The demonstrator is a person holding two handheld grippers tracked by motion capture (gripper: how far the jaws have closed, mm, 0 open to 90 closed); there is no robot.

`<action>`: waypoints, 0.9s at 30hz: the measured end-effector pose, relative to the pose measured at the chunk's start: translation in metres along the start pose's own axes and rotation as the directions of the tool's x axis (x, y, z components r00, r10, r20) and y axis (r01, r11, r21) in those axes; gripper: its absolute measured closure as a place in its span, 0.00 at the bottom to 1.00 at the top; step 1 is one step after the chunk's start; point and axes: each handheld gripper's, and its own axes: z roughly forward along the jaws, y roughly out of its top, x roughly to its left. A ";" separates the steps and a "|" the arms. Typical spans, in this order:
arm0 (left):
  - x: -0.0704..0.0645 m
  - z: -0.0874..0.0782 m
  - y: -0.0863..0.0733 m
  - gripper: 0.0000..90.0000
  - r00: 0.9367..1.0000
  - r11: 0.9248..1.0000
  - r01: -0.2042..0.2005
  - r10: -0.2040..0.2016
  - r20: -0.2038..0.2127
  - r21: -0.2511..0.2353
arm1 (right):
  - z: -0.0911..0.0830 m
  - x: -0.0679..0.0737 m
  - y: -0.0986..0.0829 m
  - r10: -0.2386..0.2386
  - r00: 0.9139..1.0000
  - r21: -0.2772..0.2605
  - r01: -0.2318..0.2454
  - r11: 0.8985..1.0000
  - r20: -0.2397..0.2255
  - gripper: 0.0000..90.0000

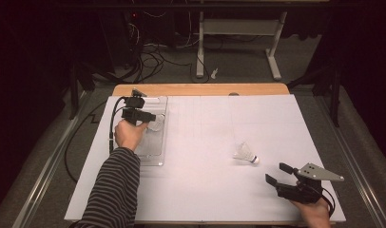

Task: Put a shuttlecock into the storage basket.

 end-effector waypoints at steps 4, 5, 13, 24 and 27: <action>-0.001 -0.003 -0.002 0.61 1.000 1.000 -0.014 0.014 -0.005 0.005 | 0.000 0.000 0.000 -0.003 1.000 0.000 0.003 1.000 0.001 0.32; -0.001 -0.005 -0.002 0.61 1.000 1.000 -0.014 0.014 -0.005 0.004 | 0.000 0.000 0.000 -0.004 1.000 0.000 0.004 1.000 0.000 0.32; -0.002 -0.013 -0.004 0.59 1.000 1.000 -0.025 0.025 -0.006 -0.014 | 0.000 0.000 0.000 -0.001 1.000 -0.001 0.001 1.000 0.001 0.32; -0.005 -0.025 -0.011 0.55 0.999 0.998 -0.039 0.039 0.008 -0.048 | 0.000 0.000 0.000 -0.002 1.000 -0.001 0.002 1.000 0.004 0.32; -0.005 -0.028 -0.014 0.55 0.999 0.998 -0.041 0.042 0.006 -0.056 | 0.000 0.001 0.000 -0.002 1.000 -0.003 0.002 1.000 0.004 0.32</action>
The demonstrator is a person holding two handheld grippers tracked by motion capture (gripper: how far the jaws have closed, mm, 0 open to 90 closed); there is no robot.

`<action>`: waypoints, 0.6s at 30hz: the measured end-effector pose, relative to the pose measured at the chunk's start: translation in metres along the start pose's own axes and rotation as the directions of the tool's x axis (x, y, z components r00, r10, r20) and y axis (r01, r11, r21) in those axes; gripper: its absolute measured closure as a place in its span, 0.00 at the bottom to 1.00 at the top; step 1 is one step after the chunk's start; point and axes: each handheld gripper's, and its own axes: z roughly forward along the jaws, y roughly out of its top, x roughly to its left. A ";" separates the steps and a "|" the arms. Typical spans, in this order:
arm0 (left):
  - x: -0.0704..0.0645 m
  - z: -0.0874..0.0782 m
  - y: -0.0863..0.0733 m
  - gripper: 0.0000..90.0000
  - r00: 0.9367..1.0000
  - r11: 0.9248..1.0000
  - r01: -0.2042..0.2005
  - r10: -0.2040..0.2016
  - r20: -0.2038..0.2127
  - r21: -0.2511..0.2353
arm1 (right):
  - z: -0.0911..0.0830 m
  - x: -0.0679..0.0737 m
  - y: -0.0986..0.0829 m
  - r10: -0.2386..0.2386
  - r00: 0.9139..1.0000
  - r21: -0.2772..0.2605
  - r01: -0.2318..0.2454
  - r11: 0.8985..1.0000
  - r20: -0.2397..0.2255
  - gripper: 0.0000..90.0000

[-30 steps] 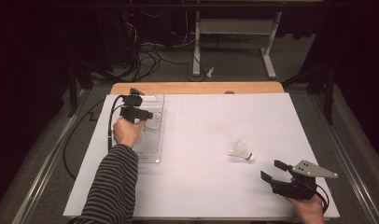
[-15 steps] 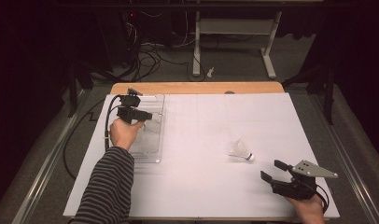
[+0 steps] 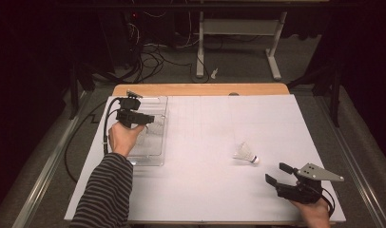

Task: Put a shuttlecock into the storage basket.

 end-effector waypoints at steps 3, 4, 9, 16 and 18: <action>-0.001 -0.002 -0.002 0.53 1.000 1.000 -0.006 0.006 0.000 -0.006 | 0.000 0.000 0.000 -0.001 1.000 -0.001 0.001 1.000 0.000 0.32; -0.001 -0.003 -0.003 0.53 1.000 1.000 -0.009 0.009 0.001 -0.009 | 0.000 0.000 0.000 -0.001 1.000 0.000 0.001 1.000 0.000 0.32; -0.002 -0.005 -0.007 0.53 1.000 0.999 -0.015 0.016 0.020 -0.030 | 0.001 0.000 0.000 -0.001 1.000 0.003 0.001 1.000 0.001 0.32; -0.007 -0.007 -0.014 0.53 0.999 0.999 -0.040 0.042 0.030 -0.035 | 0.000 0.000 0.000 -0.001 1.000 0.001 0.001 1.000 -0.001 0.32; -0.008 -0.008 -0.015 0.53 0.998 0.998 -0.044 0.046 0.033 -0.038 | 0.000 0.000 0.000 -0.002 1.000 0.001 0.002 1.000 -0.002 0.32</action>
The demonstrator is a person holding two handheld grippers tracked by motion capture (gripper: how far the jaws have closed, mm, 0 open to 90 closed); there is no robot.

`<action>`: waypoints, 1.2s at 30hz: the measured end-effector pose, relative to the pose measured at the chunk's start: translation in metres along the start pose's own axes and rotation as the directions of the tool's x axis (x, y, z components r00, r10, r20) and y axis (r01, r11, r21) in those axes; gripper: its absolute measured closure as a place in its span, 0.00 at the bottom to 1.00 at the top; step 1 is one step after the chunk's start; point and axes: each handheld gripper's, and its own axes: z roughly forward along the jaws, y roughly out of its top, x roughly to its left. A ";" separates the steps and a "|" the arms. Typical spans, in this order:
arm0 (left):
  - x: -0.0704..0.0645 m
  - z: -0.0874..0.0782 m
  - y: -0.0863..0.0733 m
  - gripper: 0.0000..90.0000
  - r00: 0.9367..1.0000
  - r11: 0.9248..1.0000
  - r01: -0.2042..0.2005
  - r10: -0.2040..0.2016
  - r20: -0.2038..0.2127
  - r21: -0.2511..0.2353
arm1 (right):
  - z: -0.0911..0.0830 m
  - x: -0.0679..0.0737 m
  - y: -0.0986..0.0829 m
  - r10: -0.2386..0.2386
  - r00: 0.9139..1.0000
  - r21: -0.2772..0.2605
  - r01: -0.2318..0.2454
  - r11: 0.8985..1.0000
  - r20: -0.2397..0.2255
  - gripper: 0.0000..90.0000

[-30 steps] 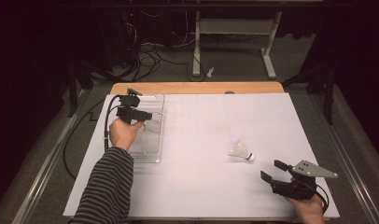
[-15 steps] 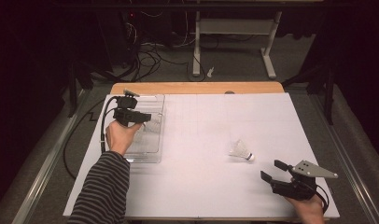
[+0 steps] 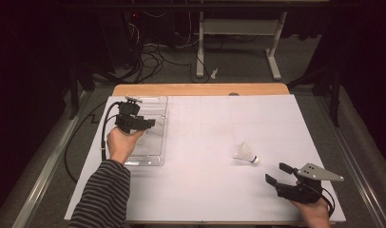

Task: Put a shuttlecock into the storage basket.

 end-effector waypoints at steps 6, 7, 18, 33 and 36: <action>-0.003 -0.005 -0.002 0.52 1.000 1.000 -0.015 0.015 0.010 -0.007 | 0.000 0.001 0.000 0.000 1.000 0.001 0.000 1.000 0.001 0.32; -0.003 -0.005 -0.003 0.52 1.000 1.000 -0.016 0.016 0.011 -0.009 | 0.000 0.001 0.000 -0.001 1.000 0.002 0.001 1.000 0.001 0.32; -0.007 -0.013 -0.008 0.52 1.000 1.000 -0.029 0.029 0.005 -0.008 | 0.000 0.001 0.000 0.000 1.000 0.002 0.000 1.000 0.000 0.32; -0.010 -0.017 -0.015 0.50 0.999 0.999 -0.041 0.041 0.028 -0.017 | 0.000 0.001 0.000 -0.001 1.000 0.002 0.001 1.000 0.000 0.32; -0.011 -0.020 -0.017 0.50 0.998 0.999 -0.043 0.044 0.038 -0.025 | 0.000 0.001 0.000 -0.003 1.000 0.001 0.003 1.000 0.001 0.32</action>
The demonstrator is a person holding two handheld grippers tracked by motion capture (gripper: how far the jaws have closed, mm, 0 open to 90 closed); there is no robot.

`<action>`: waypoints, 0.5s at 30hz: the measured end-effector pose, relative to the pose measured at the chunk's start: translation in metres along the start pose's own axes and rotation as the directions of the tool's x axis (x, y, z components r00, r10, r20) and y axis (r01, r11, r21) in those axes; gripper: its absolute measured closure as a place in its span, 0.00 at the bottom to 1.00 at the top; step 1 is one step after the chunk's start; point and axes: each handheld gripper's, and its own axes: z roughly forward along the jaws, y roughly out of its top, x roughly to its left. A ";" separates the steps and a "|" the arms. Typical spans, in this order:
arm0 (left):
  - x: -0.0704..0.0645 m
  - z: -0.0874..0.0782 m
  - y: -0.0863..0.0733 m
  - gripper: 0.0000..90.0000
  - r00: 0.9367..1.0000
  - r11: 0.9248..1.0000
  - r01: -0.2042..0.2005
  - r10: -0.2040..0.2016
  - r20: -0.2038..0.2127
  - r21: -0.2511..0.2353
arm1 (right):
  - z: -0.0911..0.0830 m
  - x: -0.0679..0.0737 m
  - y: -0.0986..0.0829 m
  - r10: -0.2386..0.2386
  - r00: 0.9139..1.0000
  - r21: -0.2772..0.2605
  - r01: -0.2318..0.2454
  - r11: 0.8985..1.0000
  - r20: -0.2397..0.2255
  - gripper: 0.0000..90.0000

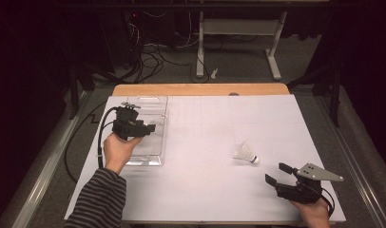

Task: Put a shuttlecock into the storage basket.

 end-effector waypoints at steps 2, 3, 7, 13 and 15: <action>-0.001 -0.001 -0.001 0.50 1.000 1.000 -0.003 0.003 0.000 -0.003 | 0.000 0.000 0.000 0.000 1.000 0.000 0.000 1.000 0.000 0.32; -0.001 -0.001 -0.002 0.50 1.000 1.000 -0.005 0.005 0.001 -0.004 | 0.000 0.000 0.000 0.000 1.000 0.000 0.000 1.000 0.000 0.32; -0.001 -0.002 -0.005 0.48 1.000 1.000 -0.003 0.003 -0.001 -0.008 | 0.000 0.000 0.000 0.000 1.000 0.000 0.000 1.000 0.000 0.32; -0.001 -0.005 -0.007 0.48 1.000 1.000 -0.005 0.005 0.007 -0.007 | 0.000 0.000 0.000 0.002 1.000 -0.001 -0.002 1.000 0.000 0.32; -0.002 -0.006 -0.008 0.47 1.000 1.000 -0.005 0.005 0.008 -0.009 | 0.000 0.000 0.000 0.001 1.000 0.000 -0.001 1.000 0.000 0.32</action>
